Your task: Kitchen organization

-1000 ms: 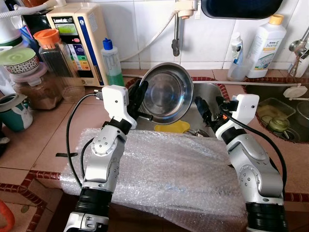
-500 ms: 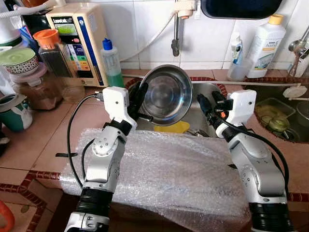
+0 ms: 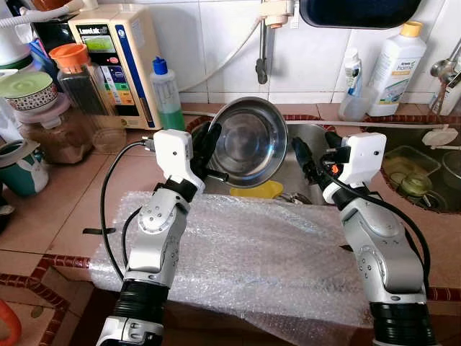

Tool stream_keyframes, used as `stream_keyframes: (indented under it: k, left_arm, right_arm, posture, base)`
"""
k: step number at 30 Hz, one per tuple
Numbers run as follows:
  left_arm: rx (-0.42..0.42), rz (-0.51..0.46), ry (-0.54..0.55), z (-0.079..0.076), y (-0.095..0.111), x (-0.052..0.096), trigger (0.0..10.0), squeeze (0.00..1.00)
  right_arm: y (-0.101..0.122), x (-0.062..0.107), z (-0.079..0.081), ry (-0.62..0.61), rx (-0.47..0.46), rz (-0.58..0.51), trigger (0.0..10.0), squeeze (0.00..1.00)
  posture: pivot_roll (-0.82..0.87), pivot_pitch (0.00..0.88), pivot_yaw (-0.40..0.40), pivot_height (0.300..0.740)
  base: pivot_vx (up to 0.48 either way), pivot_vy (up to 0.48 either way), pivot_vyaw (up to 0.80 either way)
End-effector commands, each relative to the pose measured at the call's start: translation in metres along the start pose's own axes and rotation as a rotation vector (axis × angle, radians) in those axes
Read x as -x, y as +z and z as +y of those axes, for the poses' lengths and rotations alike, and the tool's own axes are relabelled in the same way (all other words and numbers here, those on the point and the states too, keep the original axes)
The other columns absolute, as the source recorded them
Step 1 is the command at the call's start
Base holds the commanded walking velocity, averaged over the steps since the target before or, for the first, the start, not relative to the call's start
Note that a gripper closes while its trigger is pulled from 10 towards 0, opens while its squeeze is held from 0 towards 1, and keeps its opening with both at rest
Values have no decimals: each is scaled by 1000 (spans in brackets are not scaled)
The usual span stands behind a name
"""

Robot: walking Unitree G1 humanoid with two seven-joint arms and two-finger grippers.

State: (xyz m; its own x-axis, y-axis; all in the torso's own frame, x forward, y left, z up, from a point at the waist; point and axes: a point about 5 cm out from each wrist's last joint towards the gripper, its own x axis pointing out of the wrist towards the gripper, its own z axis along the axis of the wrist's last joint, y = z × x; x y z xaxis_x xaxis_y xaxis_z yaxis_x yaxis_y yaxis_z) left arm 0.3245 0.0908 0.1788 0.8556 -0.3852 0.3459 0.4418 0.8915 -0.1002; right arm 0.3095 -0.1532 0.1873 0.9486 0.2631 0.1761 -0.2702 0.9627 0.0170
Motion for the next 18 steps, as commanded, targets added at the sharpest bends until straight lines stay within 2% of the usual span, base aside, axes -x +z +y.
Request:
stream_keyframes:
  k: [1,10,18]
  left_arm:
    - [6,-18,1,0,5,-5,10000,0]
    - [63,-51,-7,-3,15,-11,10000,0]
    - [100,-77,-65,-10,23,-21,10000,0]
  right_arm:
    - [3,-2,1,11,10,-12,10000,1000]
    - [2,-14,-10,-9,45,-20,10000,1000]
    - [4,-28,-7,3,51,-43,10000,1000]
  posture:
    - [-26,0,91,740]
    - [-11,0,107,740]
    - [-6,0,120,740]
  base:
    - [0,0,0]
    - [0,0,0]
    - [0,0,0]
